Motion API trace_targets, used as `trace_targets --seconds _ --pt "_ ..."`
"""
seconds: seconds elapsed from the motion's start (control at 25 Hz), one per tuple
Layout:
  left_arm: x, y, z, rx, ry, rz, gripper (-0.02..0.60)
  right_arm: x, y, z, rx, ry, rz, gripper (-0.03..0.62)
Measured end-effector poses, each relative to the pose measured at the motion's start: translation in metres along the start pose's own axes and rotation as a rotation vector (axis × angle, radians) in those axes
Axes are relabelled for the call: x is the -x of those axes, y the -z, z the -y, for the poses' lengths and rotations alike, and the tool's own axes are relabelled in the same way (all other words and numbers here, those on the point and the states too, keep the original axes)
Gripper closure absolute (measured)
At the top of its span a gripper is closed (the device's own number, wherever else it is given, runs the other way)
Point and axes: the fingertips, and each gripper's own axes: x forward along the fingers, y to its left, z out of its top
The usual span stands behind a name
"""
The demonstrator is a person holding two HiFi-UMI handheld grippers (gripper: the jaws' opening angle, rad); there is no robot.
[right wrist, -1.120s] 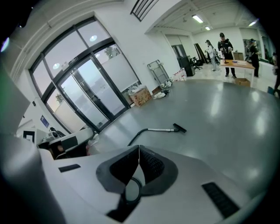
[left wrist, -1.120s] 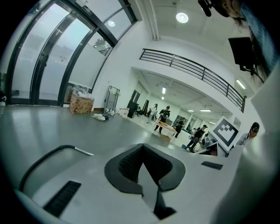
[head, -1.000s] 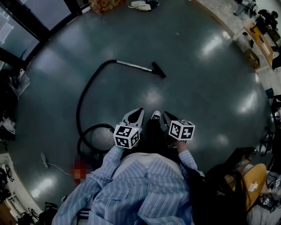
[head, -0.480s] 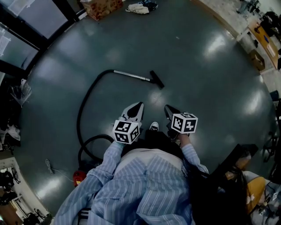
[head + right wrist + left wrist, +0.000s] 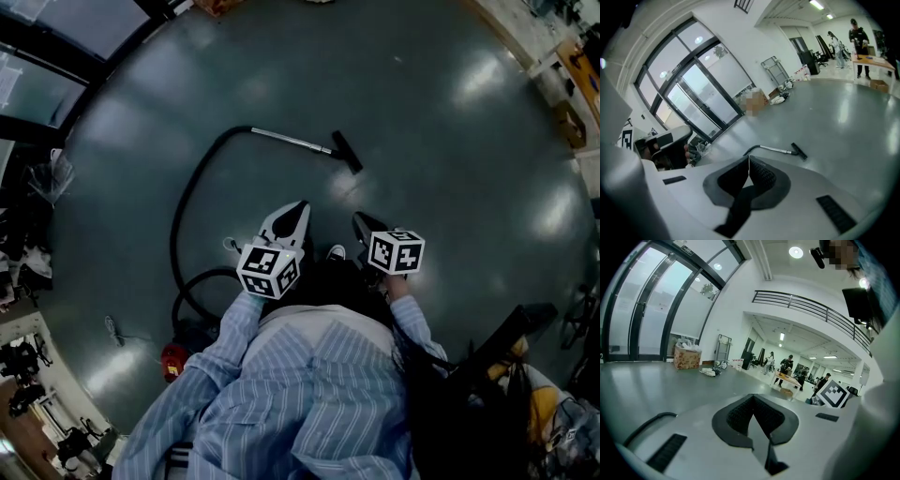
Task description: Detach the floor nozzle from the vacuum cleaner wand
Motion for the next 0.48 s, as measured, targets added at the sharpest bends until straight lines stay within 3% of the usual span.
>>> trace_targets --seconds 0.16,0.48 --pt "-0.018 0.0 -0.027 -0.017 0.006 -0.037 0.575 -0.024 -0.01 -0.004 0.061 0.018 -0.014 0.585" --pt "-0.085 -0.038 -0.101 -0.075 0.093 -0.112 0.575 -0.085 -0.072 0.005 -0.053 0.092 0.01 0.585"
